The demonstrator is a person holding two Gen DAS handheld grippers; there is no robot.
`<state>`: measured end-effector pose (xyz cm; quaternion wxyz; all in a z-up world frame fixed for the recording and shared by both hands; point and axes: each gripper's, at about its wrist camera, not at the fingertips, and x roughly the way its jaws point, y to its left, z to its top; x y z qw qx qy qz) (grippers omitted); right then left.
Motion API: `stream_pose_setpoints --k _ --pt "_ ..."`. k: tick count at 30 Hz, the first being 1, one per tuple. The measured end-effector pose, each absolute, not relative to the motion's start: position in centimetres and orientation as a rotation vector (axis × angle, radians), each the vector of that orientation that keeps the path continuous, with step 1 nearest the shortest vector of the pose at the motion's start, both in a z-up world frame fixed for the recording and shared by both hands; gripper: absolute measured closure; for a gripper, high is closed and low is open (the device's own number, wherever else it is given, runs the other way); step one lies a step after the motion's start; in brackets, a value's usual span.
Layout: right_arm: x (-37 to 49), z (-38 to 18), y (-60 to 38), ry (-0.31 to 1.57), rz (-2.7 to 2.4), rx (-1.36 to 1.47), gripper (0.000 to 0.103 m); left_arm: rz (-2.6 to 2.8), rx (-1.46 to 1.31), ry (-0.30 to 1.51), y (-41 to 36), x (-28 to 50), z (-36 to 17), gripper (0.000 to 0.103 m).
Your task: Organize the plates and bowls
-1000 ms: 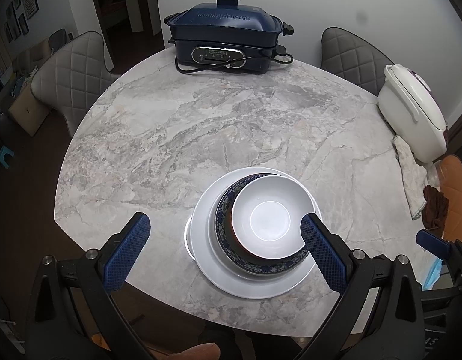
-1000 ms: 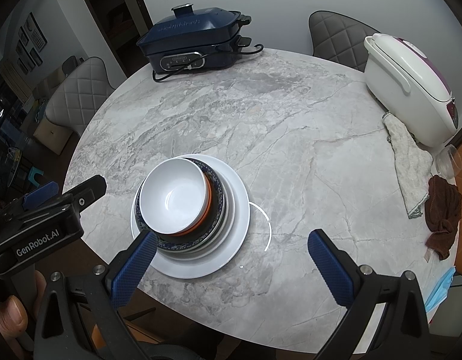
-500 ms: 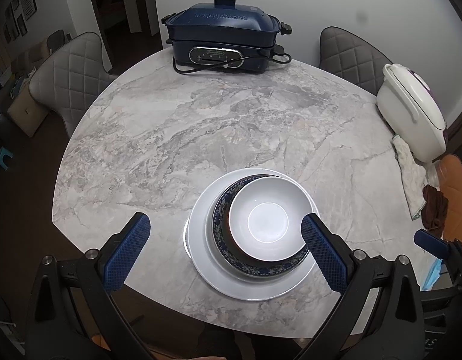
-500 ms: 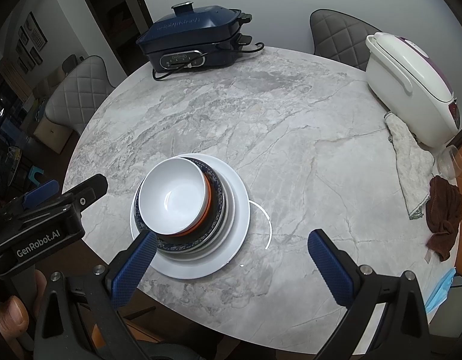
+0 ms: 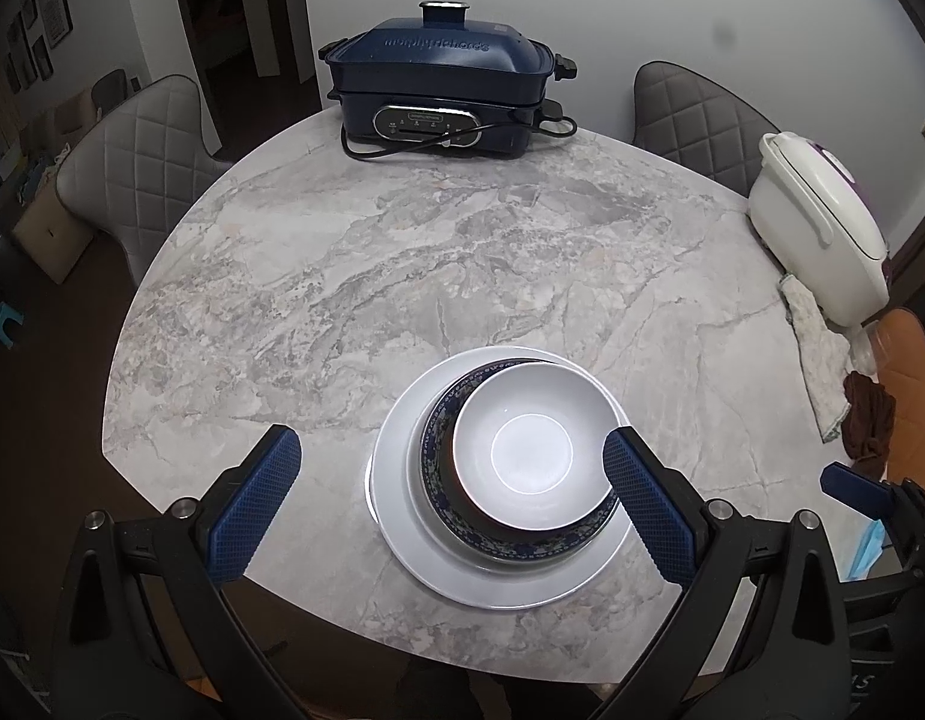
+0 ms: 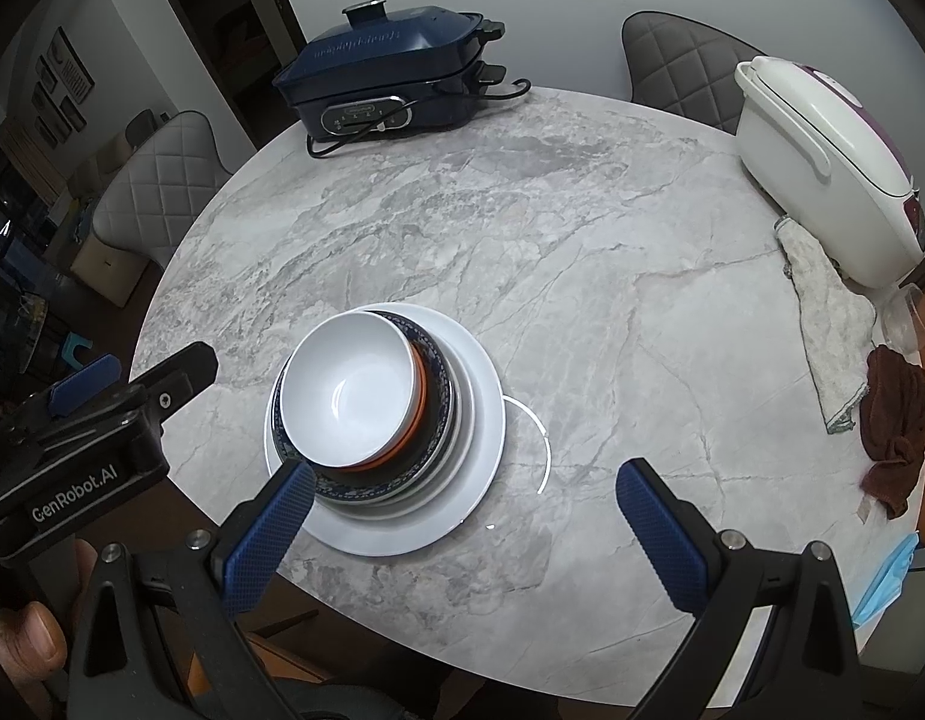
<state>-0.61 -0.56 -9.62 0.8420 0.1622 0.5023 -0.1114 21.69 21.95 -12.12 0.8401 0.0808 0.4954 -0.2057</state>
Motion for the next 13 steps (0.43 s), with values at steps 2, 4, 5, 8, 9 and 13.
stream_pose_setpoints --k 2,4,5,8,9,13 --pt "-0.32 -9.52 -0.77 1.061 -0.234 0.342 0.000 -0.437 0.170 1.045 21.98 21.75 -12.07 0.001" --pt "-0.35 -9.80 -0.66 1.063 -0.232 0.343 0.000 -0.434 0.170 1.041 21.90 21.79 -11.96 0.001" --pt "-0.46 -9.84 -0.56 1.065 -0.231 0.343 0.000 -0.436 0.167 1.043 21.90 21.83 -11.92 0.001" --pt "-0.30 -9.83 -0.71 1.067 -0.230 0.342 0.000 -0.439 0.167 1.045 21.92 21.91 -11.91 0.001" --pt "-0.42 -9.86 -0.64 1.067 -0.230 0.342 0.000 -0.441 0.167 1.046 21.93 21.93 -11.91 0.001" --pt "-0.24 -9.81 -0.82 1.068 -0.229 0.342 0.000 -0.443 0.166 1.051 21.99 21.88 -11.93 0.001"
